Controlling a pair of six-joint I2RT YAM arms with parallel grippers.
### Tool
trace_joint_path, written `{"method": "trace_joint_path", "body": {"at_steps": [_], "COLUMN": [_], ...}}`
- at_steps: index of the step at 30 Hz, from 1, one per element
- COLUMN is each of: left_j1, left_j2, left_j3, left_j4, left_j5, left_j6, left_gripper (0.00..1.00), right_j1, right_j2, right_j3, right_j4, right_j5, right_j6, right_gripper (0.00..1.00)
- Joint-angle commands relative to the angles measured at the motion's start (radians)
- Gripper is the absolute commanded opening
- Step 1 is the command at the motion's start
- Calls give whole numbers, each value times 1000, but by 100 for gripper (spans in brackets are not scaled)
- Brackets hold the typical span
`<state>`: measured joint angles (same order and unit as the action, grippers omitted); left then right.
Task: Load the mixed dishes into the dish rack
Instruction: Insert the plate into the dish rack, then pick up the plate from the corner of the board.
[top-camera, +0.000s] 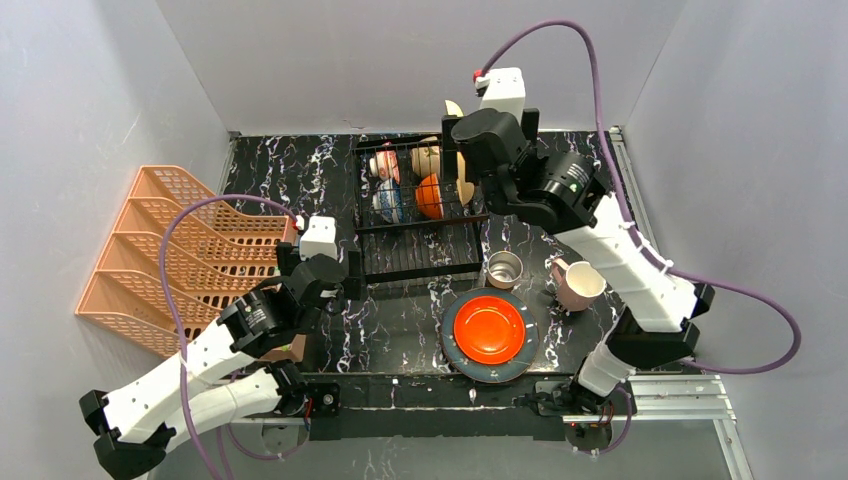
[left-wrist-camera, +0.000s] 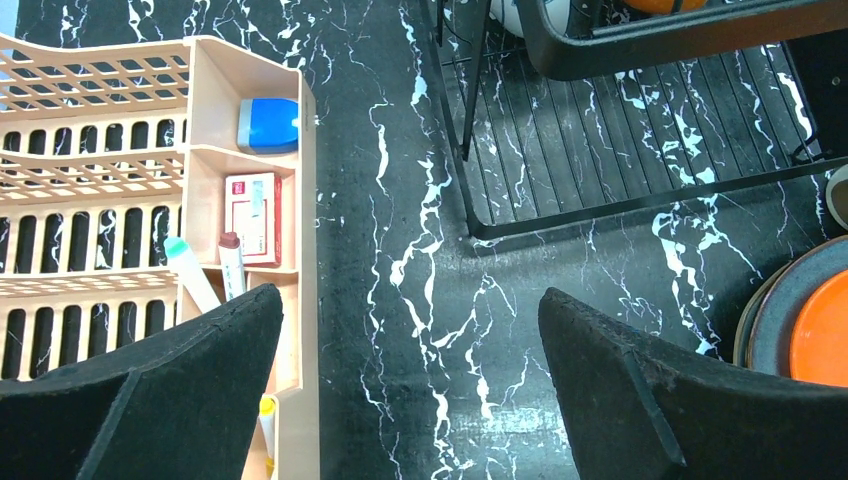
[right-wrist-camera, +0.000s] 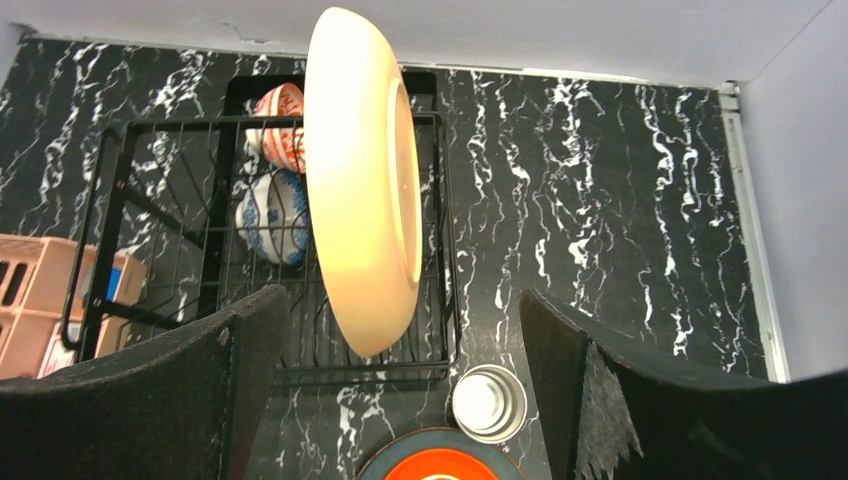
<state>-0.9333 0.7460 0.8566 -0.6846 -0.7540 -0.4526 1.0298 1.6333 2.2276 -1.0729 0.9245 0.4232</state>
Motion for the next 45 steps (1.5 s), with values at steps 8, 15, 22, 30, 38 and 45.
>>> {"method": "trace_joint_path", "body": {"at_steps": [8, 15, 22, 30, 38, 45], "left_j1": [-2, -2, -2, -2, -22, -57], "left_j2": [-18, -45, -31, -23, 49, 163], "left_j3": [-3, 14, 30, -85, -264, -309], "left_j4": [5, 9, 10, 173, 485, 670], "left_j5": [24, 103, 300, 659, 867, 927], "left_j6": [10, 10, -97, -283, -439, -509], "left_gripper": [98, 98, 98, 98, 96, 94], "right_j1": [4, 5, 3, 4, 1, -41], "right_j2": [-131, -281, -368, -487, -585, -576], "right_j3": [-125, -350, -614, -971, -1244, -1365], "right_j4": [-146, -186, -210, -115, 31, 91], "right_j5": [-267, -311, -341, -457, -526, -554], "right_j6": [108, 218, 378, 528, 632, 671], "right_gripper": [93, 88, 82, 76, 68, 63]}}
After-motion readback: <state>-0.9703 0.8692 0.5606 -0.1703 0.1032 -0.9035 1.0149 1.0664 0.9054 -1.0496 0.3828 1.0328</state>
